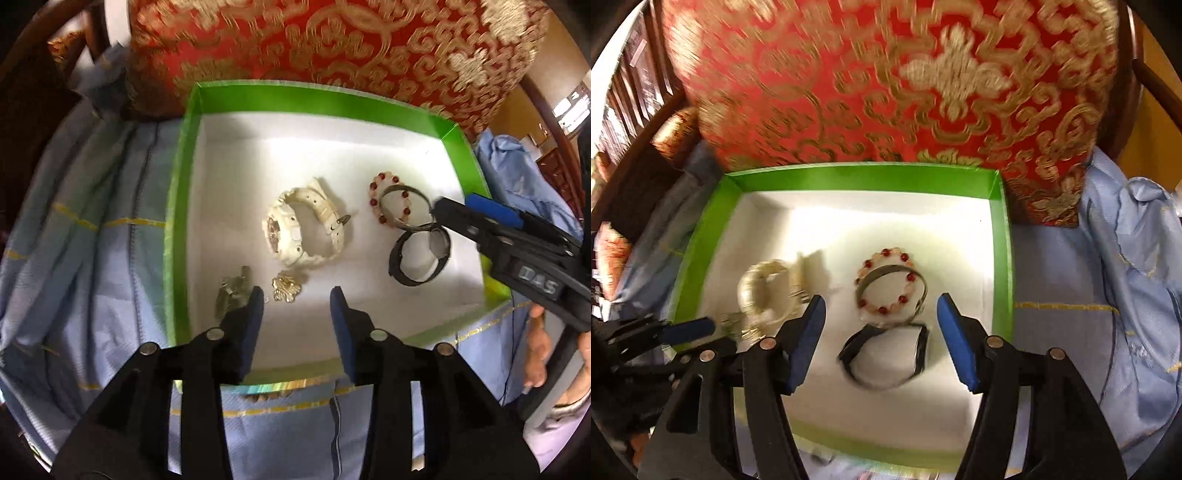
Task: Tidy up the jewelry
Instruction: 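Carry the brown bracelet and bangle into the box and open both tools, then grasp the pink bead bracelet with the right tool while the left grasps the brown bead bracelet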
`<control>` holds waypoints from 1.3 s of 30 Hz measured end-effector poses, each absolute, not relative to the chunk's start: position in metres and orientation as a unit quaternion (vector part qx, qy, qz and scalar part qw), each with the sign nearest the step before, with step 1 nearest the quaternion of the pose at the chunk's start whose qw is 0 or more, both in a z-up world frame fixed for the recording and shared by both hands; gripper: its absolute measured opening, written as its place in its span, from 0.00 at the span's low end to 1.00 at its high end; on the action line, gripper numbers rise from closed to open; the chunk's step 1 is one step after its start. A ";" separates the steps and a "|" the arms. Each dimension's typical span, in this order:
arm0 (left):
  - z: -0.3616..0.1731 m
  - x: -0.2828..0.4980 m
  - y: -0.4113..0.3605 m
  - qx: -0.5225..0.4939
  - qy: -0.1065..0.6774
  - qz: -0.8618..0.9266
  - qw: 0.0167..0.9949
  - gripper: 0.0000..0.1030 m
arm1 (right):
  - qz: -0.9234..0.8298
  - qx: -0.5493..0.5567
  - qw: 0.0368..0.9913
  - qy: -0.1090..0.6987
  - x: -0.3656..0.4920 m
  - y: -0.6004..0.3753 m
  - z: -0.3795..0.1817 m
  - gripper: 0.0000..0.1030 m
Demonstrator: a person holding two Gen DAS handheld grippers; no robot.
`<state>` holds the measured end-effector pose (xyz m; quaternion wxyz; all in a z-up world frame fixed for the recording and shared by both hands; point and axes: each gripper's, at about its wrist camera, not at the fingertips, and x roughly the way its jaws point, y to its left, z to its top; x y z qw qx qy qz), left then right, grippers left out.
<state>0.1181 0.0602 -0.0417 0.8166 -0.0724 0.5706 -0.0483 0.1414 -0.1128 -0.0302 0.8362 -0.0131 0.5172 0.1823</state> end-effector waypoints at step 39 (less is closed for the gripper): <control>-0.093 0.069 0.070 -0.076 0.652 -0.028 0.754 0.02 | 0.219 -0.092 0.766 0.598 0.036 -0.129 -0.080 0.08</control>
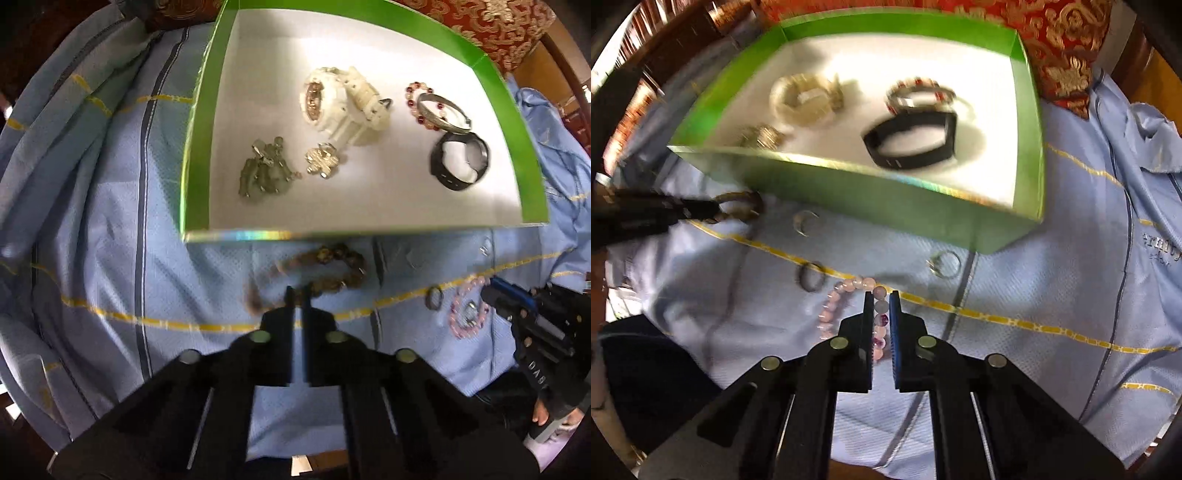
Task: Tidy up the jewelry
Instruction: 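Grasp the pink bead bracelet with the right tool while the left grasps the brown bead bracelet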
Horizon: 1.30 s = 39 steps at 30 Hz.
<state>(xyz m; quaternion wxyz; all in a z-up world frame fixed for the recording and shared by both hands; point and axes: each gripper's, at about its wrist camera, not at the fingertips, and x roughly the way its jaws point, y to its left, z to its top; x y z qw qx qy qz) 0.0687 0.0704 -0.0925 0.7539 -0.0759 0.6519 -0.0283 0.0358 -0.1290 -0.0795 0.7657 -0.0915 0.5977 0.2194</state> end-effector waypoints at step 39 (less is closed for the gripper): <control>-0.075 0.056 0.093 -0.119 0.600 -0.019 0.791 0.65 | 0.255 -0.052 0.773 0.578 0.052 -0.127 -0.081 0.06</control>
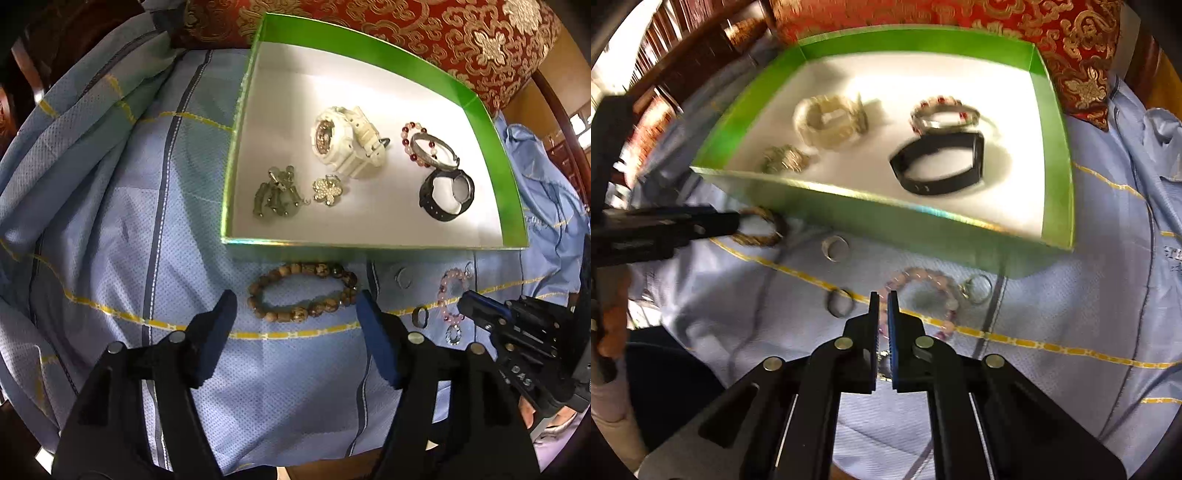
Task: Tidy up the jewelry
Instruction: 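Grasp the pink bead bracelet with the right tool while the left grasps the brown bead bracelet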
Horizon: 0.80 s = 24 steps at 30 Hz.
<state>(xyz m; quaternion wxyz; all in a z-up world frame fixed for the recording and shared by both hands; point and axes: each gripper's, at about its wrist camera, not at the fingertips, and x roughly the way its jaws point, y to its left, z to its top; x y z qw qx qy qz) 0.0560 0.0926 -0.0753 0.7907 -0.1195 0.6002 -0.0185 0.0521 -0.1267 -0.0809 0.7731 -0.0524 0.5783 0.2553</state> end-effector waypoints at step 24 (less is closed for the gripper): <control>-0.109 0.077 0.074 -0.077 0.634 0.039 0.769 0.46 | 0.154 -0.126 0.781 0.592 0.053 -0.135 -0.099 0.29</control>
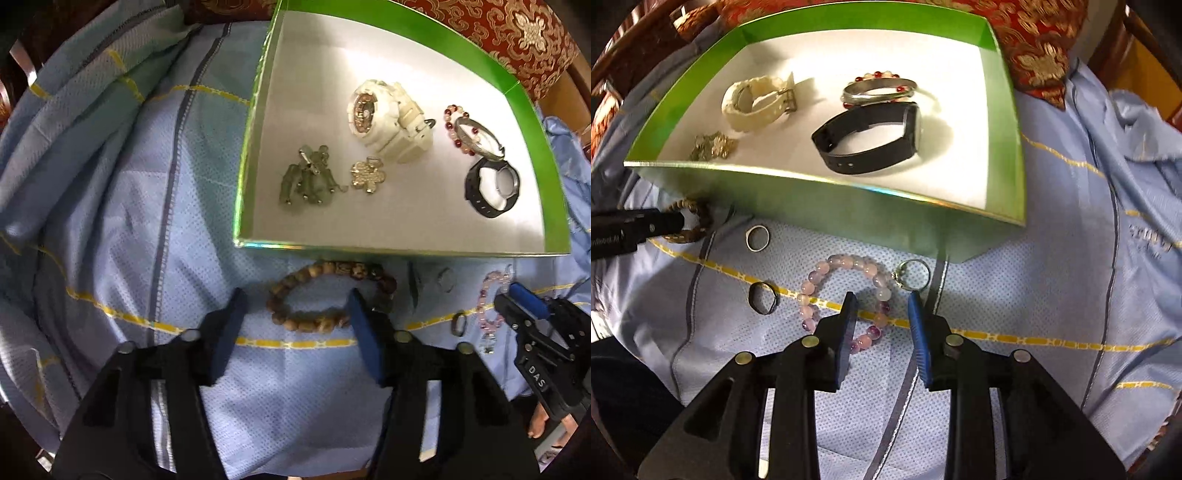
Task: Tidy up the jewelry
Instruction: 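Grasp the pink bead bracelet with the right tool while the left grasps the brown bead bracelet, then carry the pink and brown bracelets into the box and open both tools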
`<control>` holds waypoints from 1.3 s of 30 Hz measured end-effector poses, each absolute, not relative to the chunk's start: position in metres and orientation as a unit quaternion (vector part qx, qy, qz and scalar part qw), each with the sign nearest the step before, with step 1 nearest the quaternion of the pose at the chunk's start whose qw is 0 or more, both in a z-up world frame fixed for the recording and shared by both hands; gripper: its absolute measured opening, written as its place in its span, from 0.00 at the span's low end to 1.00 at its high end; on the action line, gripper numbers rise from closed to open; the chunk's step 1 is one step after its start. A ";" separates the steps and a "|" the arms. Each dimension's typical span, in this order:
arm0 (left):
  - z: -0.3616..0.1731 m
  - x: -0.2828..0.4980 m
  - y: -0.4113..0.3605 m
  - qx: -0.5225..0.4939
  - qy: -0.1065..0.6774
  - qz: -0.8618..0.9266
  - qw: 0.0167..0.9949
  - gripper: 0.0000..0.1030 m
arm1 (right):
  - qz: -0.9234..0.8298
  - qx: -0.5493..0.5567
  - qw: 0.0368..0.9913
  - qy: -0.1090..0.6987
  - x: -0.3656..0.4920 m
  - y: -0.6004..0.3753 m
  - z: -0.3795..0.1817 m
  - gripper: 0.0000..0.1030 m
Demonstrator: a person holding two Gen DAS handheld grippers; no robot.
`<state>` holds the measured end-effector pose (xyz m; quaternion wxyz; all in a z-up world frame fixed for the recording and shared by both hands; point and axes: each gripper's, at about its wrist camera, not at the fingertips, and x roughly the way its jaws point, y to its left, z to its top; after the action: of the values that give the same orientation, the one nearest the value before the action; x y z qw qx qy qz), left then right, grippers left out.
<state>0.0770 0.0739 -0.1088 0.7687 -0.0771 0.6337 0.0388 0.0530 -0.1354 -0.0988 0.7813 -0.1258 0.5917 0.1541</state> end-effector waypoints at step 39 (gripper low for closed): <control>-0.053 0.150 0.088 -0.104 0.541 0.024 0.834 0.09 | 0.194 -0.052 0.845 0.496 0.141 -0.122 -0.026 0.23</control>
<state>0.1496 0.0882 -0.0534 0.8343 -0.1035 0.5409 0.0244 0.1410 -0.1220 -0.0264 0.8446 -0.0515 0.4962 0.1944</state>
